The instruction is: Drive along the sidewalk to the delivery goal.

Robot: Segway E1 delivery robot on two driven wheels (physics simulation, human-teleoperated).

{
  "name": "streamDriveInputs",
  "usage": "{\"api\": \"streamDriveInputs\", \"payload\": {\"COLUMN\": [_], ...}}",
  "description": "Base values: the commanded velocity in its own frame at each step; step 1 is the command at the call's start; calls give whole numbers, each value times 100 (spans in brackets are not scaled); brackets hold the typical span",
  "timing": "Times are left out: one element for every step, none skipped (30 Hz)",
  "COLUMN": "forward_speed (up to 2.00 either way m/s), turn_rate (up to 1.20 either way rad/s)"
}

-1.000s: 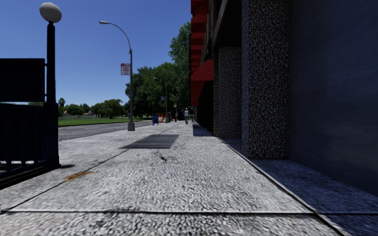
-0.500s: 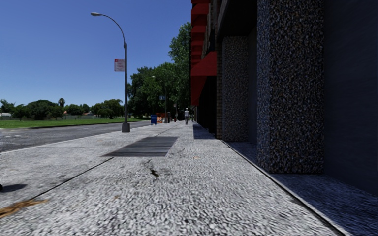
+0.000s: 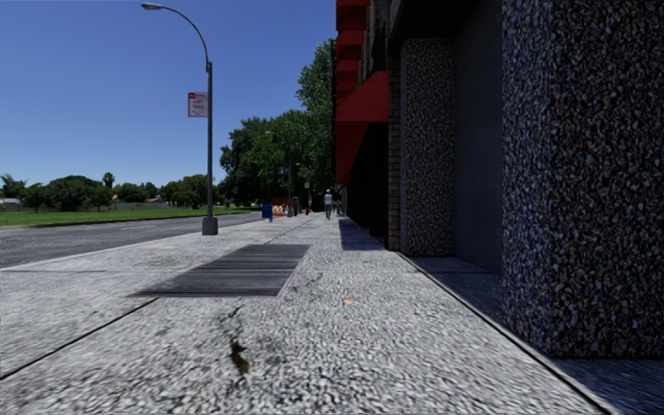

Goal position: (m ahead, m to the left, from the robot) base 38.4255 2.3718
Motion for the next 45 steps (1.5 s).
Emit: {"api": "streamDriveInputs", "payload": {"forward_speed": [189,189,189,189,189,189,189,189,189,189,189,189,189,189,189,189,189,189,189,189,189,189,189,189,189,189,189,189,189,189,189,189,189,189,190,190,190,191,195,196,196,200,200,200,200], "turn_rate": [0,0,0,0,0,0,0,0,0,0,0,0,8,16,16,18,19,19,19,19,19,19,19,19,19,19,16,1,0,0,0,0,0,0,0,0,0,0,0,0,0,0,0,0,0]}}
